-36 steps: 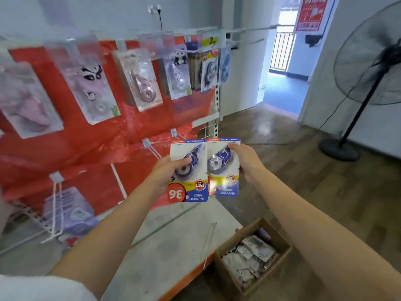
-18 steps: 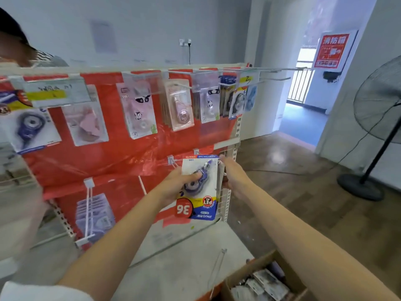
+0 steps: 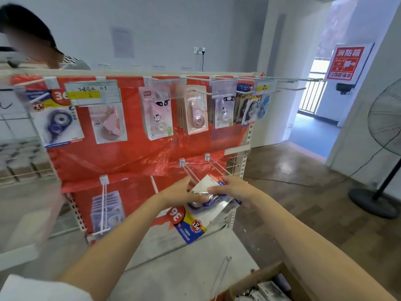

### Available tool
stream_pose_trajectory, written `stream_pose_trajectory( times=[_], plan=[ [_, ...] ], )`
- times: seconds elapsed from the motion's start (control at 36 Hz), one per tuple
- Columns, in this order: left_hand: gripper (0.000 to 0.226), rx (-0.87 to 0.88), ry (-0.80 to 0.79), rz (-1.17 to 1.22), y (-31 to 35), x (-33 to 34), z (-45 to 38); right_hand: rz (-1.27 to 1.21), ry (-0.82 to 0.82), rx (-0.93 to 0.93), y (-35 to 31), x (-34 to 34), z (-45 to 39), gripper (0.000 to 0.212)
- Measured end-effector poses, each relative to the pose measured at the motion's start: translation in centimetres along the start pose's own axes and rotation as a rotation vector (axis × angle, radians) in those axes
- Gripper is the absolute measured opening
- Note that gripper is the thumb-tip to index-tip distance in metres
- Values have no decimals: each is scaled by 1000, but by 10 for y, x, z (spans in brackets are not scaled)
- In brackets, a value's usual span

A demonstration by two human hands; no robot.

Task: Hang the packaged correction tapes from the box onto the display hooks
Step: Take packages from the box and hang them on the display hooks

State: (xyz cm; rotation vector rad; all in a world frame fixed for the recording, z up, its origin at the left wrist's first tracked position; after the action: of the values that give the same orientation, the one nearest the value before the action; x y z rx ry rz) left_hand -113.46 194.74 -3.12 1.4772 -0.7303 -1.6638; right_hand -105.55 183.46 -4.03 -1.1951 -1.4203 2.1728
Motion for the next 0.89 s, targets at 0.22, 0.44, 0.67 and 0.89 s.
stream_pose_trajectory(
  times=[0.22,0.44,0.67,0.89],
  plan=[
    [71,-170,484,129,-31,-48,11,-230,270,-10,-11,-21,0,30],
    [73,-216,568,800,-54,-46,19,-501,404,9,-21,-5,-5,107],
    [34,-43,731,913,-54,-82,42,-549,162,-119,-40,28,-12,37],
    [15,14,903,975,-75,-122,72,-324,-62,-111,-64,74,-18,63]
  ],
)
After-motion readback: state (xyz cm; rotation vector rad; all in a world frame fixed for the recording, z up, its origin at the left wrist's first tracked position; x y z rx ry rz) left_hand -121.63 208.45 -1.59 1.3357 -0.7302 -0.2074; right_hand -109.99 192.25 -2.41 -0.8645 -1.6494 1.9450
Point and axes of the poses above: each hand's wrist, its own z-axis away from the middle knuckle, its own x-axis out of the palm, y = z × x, the point moved 10 cm from there along -z, towards the middle knuckle, and after that the axes turned 3 degrees about z, right-handed, at the moved point
